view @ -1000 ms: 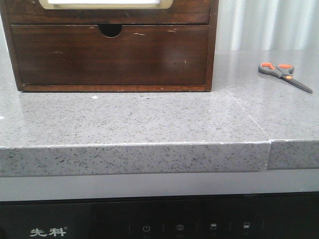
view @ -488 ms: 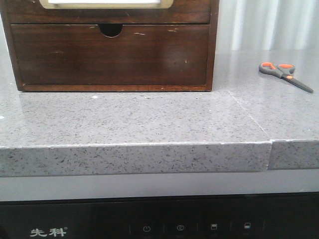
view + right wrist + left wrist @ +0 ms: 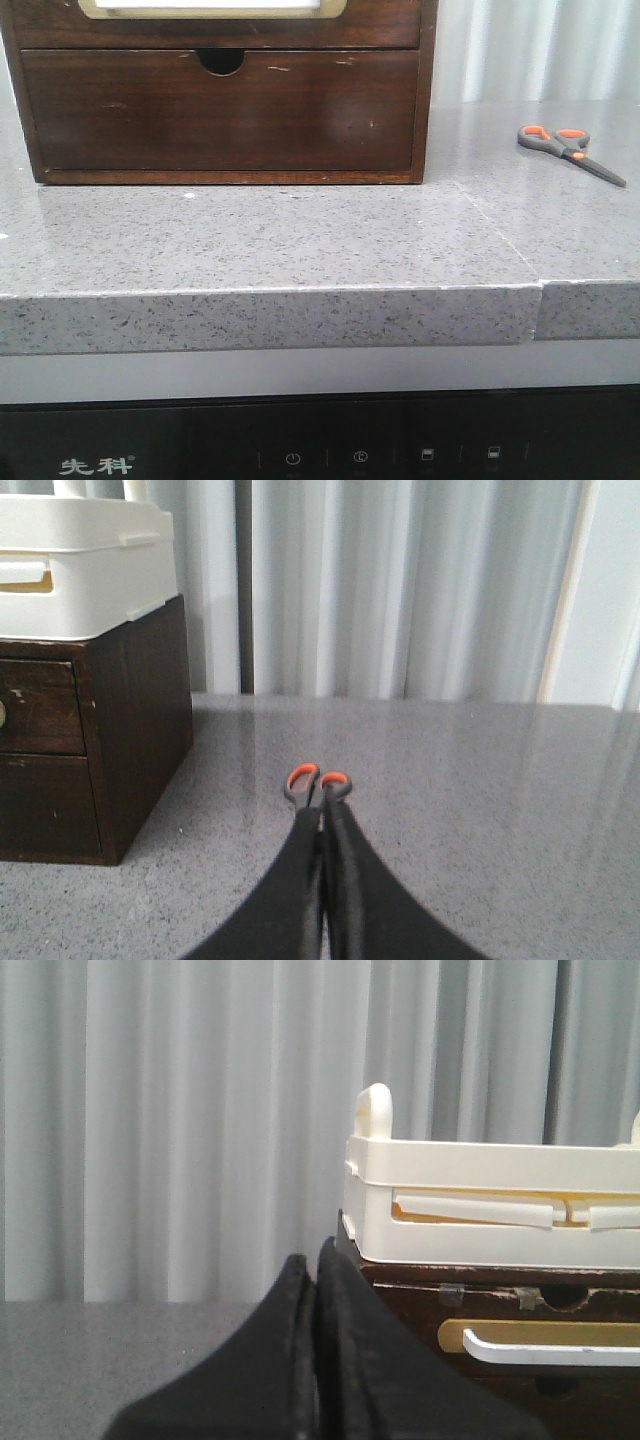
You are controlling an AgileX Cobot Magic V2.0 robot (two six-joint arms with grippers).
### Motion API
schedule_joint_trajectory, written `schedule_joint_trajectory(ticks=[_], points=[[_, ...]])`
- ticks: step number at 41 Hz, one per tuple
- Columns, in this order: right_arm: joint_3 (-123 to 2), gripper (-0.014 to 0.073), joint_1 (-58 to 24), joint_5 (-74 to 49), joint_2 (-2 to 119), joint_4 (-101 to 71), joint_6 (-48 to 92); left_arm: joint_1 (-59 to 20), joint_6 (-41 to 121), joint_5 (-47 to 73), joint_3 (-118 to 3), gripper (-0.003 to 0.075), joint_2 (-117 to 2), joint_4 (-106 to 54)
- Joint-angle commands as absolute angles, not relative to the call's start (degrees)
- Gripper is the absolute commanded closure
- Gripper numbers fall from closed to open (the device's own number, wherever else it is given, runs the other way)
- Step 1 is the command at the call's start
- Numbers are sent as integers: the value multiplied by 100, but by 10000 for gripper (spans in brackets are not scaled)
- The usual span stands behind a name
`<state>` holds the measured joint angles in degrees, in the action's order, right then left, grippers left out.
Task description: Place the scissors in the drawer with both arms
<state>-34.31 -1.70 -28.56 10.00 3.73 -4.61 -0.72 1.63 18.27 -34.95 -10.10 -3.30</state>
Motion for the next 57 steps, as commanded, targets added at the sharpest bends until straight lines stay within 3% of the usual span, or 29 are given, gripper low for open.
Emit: schedule_joint_trajectory(ticks=[1, 10, 34, 36, 39, 43, 47, 57], points=[[-4073, 662, -192, -3023, 1576, 433, -392, -78, 116, 2102, -4115, 741, -1497, -338], [-4632, 662, -192, -4081, 2560, 433, 122, -78, 116, 2884, -4370, 741, -2155, -338], [-4582, 629, -192, -4375, 3798, 427, 122, -78, 116, 3219, -4055, 729, -2531, -349], [-4582, 571, -192, -4391, 3814, 427, 122, -78, 116, 3260, -4055, 682, -2531, -358], [-4582, 435, -192, -4396, 3814, 427, 122, -78, 116, 3302, -4055, 550, -2531, -358], [-4582, 189, -192, -4388, 3814, 427, 122, -78, 116, 3290, -4055, 278, -2531, -361], [-4582, 24, -192, -4372, 3814, 433, 122, -78, 116, 3223, -4055, 120, -2534, -644], [-4582, 3, -192, -4367, 3814, 433, 122, -78, 116, 2596, -4055, 103, -3068, -3030]])
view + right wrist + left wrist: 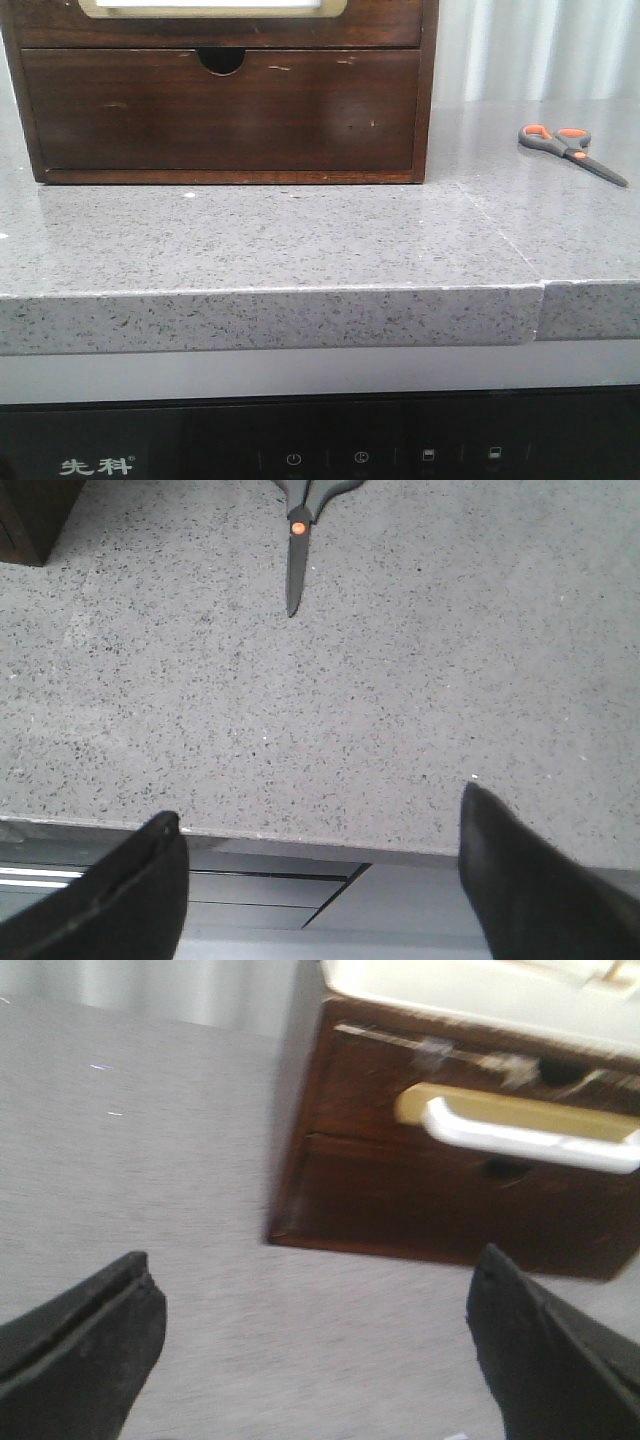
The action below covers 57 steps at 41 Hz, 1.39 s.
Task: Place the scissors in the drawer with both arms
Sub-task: 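Reach the left gripper to the white drawer handle and grasp it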
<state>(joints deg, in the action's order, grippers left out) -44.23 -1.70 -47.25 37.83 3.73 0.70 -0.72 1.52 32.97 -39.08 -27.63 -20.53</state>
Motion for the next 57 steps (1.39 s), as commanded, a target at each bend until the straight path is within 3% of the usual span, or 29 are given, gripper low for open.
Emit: schedule_joint_trajectory(ticks=[1, 10, 21, 31, 57], points=[[-4582, 3, -192, -4367, 3814, 433, 122, -78, 116, 2532, -4055, 103, -3151, -3257], [-4582, 3, -192, -4367, 3814, 433, 122, -78, 213, 2295, -4067, 103, -4126, -5151], [-4582, 3, -192, -4367, 3814, 428, 122, -78, 3017, 2885, -4067, 103, -5280, -8766], [-4582, 3, -192, -4367, 3814, 428, 122, -78, 4609, 3627, -4067, 103, -6197, -10565], [-4582, 3, -192, -4367, 3814, 428, 122, -78, 4778, 5166, -5521, 103, -8268, -10657]])
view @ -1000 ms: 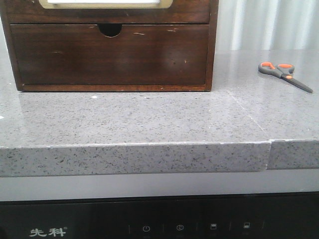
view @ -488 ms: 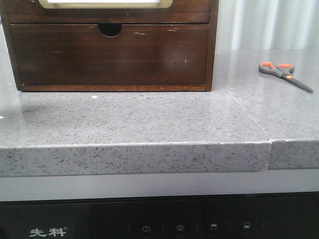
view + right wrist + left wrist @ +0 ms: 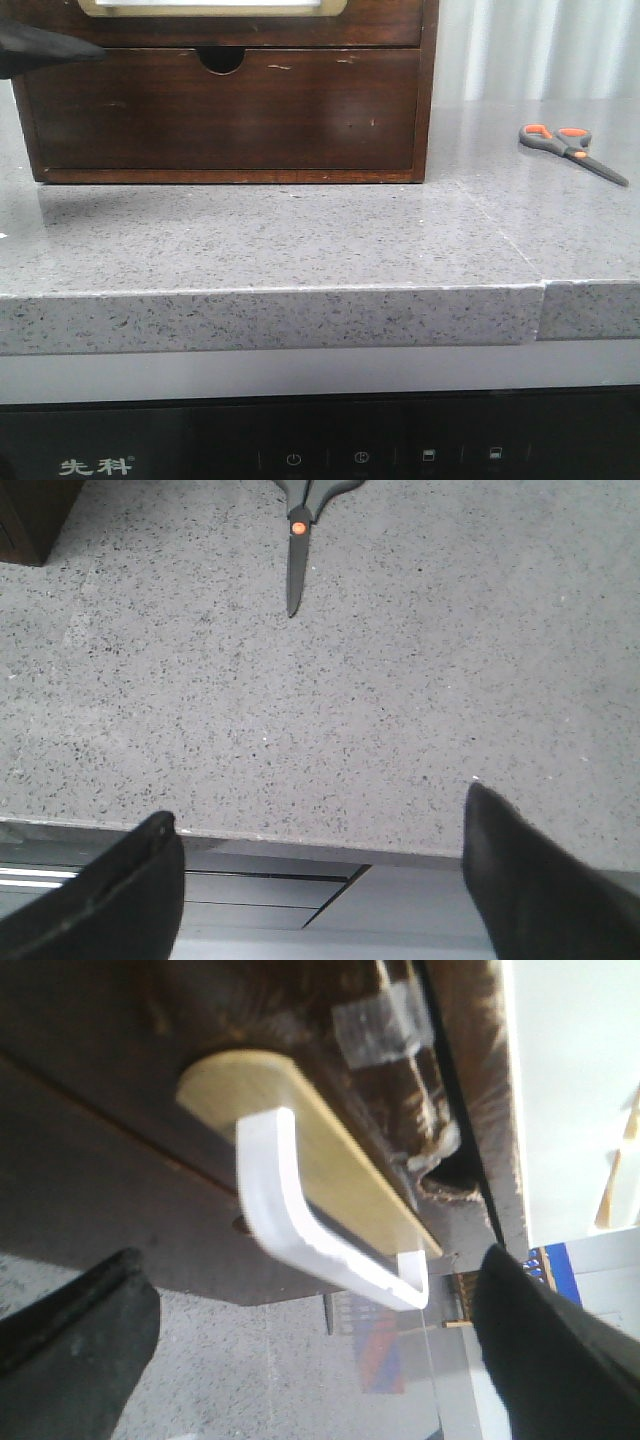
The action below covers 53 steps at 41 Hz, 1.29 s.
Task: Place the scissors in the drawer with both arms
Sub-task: 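Reach the left gripper to the white drawer handle and grasp it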
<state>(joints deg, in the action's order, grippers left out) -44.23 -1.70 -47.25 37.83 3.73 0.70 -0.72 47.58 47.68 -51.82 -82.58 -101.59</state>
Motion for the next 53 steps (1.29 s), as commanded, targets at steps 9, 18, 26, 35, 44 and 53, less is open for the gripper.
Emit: schedule_joint_trajectory(ticks=[9, 18, 26, 35, 44, 53], points=[[-4582, 3, -192, -4367, 3814, 428, 122, -78, 4778, 5373, -5823, 211, -8616, -10657], [-4582, 3, -192, -4411, 3814, 428, 122, -78, 4778, 5386, -5846, 457, -8723, -10657], [-4582, 3, -192, -4415, 3814, 428, 122, -78, 4778, 5461, -5846, 593, -8723, -10657], [-4582, 3, -192, -4415, 3814, 428, 122, -78, 4778, 5735, -5814, 604, -8670, -10657], [-4582, 3, -192, -4428, 3814, 428, 122, -78, 4937, 5903, -5303, 604, -8073, -10657], [-4582, 3, -192, -4428, 3814, 428, 122, -78, 5255, 6080, -4298, 604, -7090, -10657]])
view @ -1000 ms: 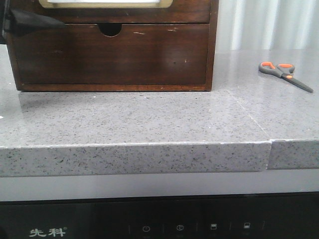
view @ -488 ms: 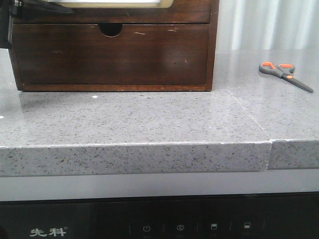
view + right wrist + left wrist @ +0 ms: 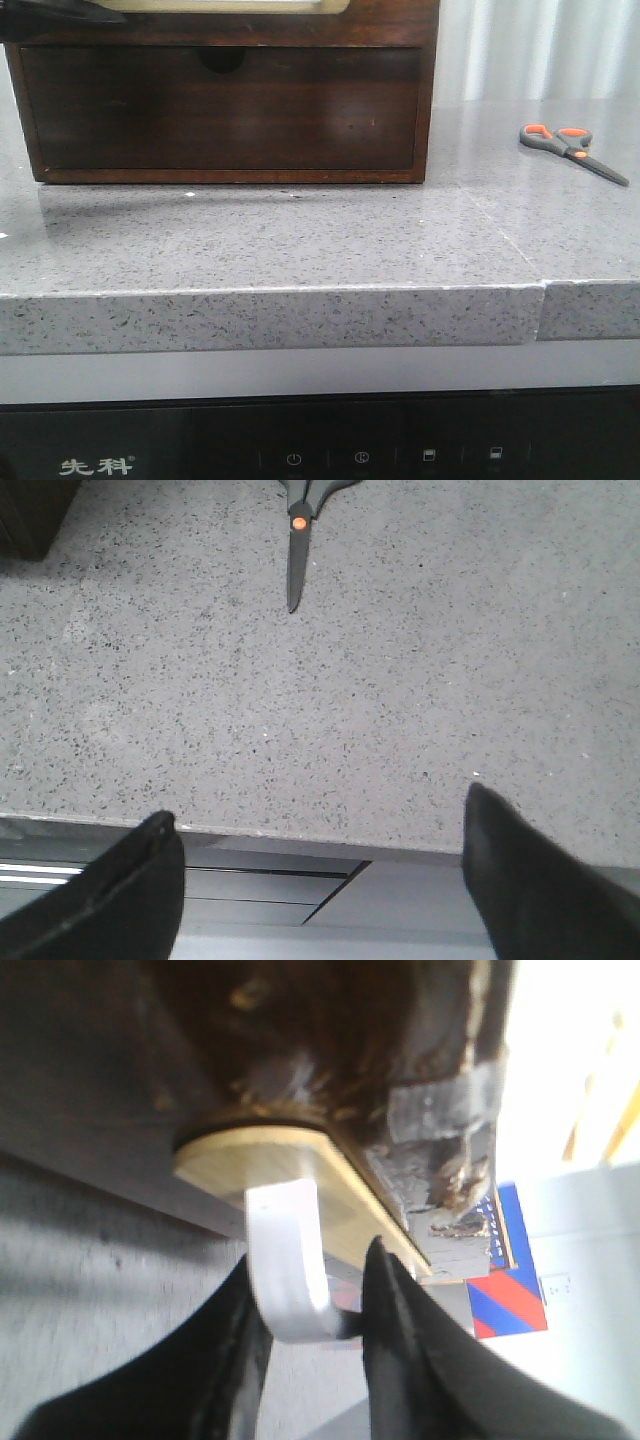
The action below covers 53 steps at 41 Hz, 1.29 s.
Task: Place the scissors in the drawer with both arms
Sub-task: 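Pull the drawer toward the robot with the left gripper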
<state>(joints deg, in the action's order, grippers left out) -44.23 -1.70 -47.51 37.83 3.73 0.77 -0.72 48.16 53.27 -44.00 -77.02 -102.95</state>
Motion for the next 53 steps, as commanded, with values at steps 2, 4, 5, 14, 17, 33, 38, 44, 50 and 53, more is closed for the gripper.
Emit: schedule_joint_trajectory(ticks=[2, 4, 5, 14, 17, 33, 38, 44, 50, 53], points=[[-4582, 3, -192, -4428, 3814, 433, 122, -78, 5255, 6080, -4055, 604, -6864, -10657], [-4582, 3, -192, -4428, 3814, 433, 122, -78, 5282, 6103, -3823, 604, -6644, -10657], [-4582, 3, -192, -4428, 3814, 433, 122, -78, 5282, 6121, -3725, 604, -6555, -10657], [-4582, 3, -192, -4428, 3814, 433, 122, -78, 5305, 6012, -3031, 598, -5890, -10657], [-4582, 3, -192, -4428, 3814, 433, 122, -78, 5305, 5997, -2995, 547, -5849, -10657], [-4582, 3, -192, -4428, 3814, 433, 122, -78, 5321, 5892, -2989, 147, -5817, -10562], [-4582, 3, -192, -4428, 3814, 433, 122, -78, 5321, 5892, -2938, 147, -5630, -10405], [-4582, 3, -192, -4428, 3814, 433, 122, -78, 5321, 5881, -2723, 156, -5040, -10271], [-4582, 3, -192, -4428, 3814, 433, 122, -78, 4987, 5830, -2798, 156, -4374, -9513], [-4582, 3, -192, -4428, 3814, 433, 122, -78, 4688, 5712, -3007, 156, -4105, -8979]])
